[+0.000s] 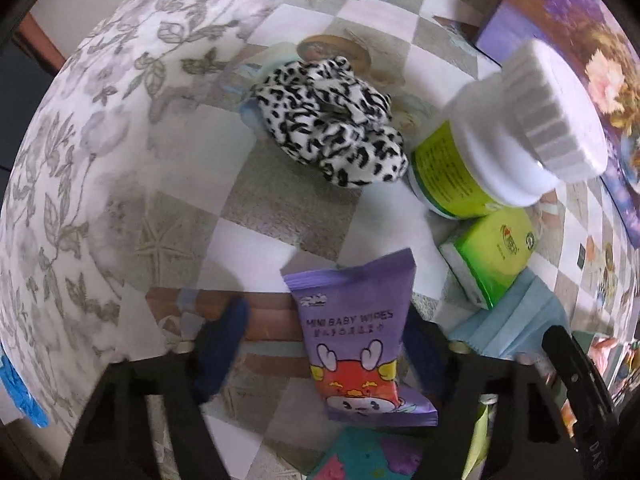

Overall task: Organize soft objects
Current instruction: 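Grasp the purple baby-wipes packet with the left tool while the right tool grasps the blue packet, then carry the wipes packet and blue mask over the white tray, opening both tools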

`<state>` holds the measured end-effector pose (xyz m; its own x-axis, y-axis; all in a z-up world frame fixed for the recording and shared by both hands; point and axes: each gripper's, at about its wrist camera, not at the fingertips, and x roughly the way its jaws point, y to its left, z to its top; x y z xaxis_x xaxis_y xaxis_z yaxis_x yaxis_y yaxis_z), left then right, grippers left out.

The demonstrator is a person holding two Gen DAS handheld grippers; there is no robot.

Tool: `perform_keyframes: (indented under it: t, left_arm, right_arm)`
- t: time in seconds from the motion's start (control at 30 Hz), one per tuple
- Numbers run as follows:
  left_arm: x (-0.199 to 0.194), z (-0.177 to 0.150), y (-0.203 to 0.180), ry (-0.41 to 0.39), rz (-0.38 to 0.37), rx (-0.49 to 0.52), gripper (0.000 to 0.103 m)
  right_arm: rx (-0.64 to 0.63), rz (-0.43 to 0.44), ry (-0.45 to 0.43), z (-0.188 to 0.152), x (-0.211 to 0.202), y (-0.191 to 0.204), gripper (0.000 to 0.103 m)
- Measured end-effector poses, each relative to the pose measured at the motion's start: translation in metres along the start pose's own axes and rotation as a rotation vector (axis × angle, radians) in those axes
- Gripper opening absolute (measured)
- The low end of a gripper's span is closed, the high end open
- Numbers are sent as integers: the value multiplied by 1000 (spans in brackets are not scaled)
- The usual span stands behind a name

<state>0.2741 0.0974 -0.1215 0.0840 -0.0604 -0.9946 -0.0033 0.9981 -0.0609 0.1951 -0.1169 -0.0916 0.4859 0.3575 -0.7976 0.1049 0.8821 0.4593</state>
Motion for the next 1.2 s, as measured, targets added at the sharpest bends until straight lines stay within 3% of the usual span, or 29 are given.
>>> perform_keyframes:
  t: [0.1, 0.23, 0.27, 0.3, 0.53, 0.8, 0.93, 1.2]
  left_arm:
    - [-2, 0, -8, -12, 21, 30, 51]
    - [-9, 4, -11, -37, 2, 1, 45]
    - [-16, 3, -10, -54, 3, -5, 31]
    - [-22, 2, -7, -66, 3, -5, 26]
    - [-75, -3, -12, -173, 15, -22, 24]
    - [-143, -29, -29, -315, 0, 0, 23]
    - [-163, -55, -63, -354, -40, 32, 23]
    - [-156, -111, -146, -345, -135, 121, 23]
  right_arm:
    - [2, 11, -14, 1, -6, 2, 21]
    - [-2, 31, -40, 2, -20, 5, 20]
    - [-6, 29, -52, 3, -25, 7, 20]
    - [-11, 29, -63, 4, -30, 8, 20]
    - [-25, 57, -141, 9, -75, 19, 20]
    - [-51, -28, -217, 15, -138, 18, 20]
    - [-20, -82, -261, 16, -166, 1, 20]
    - [120, -150, -335, 13, -220, -63, 21]
